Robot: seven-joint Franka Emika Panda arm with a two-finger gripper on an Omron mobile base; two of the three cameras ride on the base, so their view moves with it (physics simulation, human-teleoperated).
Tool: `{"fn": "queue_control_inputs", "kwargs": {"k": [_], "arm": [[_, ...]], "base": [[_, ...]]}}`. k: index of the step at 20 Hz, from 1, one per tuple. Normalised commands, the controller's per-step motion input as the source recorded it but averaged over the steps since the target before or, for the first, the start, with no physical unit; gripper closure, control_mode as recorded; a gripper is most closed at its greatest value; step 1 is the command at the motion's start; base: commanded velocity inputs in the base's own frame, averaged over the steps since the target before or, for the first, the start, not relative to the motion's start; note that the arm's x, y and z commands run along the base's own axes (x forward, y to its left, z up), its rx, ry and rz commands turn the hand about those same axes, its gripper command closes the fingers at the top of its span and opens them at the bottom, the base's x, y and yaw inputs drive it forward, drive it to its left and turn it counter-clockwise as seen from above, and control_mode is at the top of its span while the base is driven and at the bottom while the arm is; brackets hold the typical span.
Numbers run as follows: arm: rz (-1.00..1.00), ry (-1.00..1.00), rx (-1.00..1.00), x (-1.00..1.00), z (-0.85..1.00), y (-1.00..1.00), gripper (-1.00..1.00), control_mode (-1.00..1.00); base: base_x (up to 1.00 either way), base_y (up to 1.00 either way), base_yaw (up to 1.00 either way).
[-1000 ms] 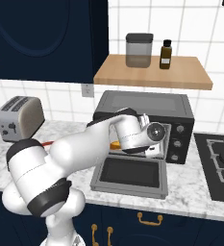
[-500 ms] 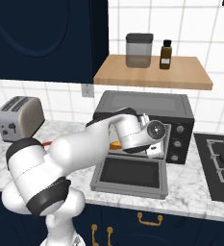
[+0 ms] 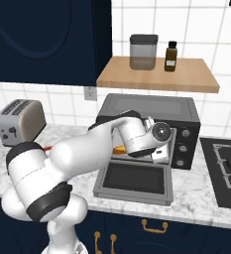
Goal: Pick up the kebab skewer and baguette bread, and place them inside the toaster oven. Close the toaster oven door and start by setting the timer.
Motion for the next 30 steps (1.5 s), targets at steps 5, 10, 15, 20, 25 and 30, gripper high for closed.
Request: {"fn": "queue_control_inputs", "kwargs": {"k": [5,10,15,20,25,30], "arm": [[0.02,0.00,0.00,-0.17,0.04,-0.02,-1.00,-1.00],[0.02,-0.02,0.00,-0.86,0.25,-0.30,-1.00,-1.00],[0.00,-0.03,-0.07,-0.83,0.08,-0.13,-1.00,-1.00],[0.02,-0.02,-0.19,-0.30,0.00,0.00,-1.00,-1.00],[0.04,-0.02,-0.24,-0.01,-0.02,0.02,-1.00,-1.00],[0.01,0.00,-0.23,0.00,0.00,0.02,-1.00,-1.00]], "base": [[0.00,0.00,0.00],[0.00,0.00,0.00],[0.00,0.00,0.00],[0.00,0.00,0.00],[0.00,0.00,0.00],[0.00,0.00,0.00]]}}
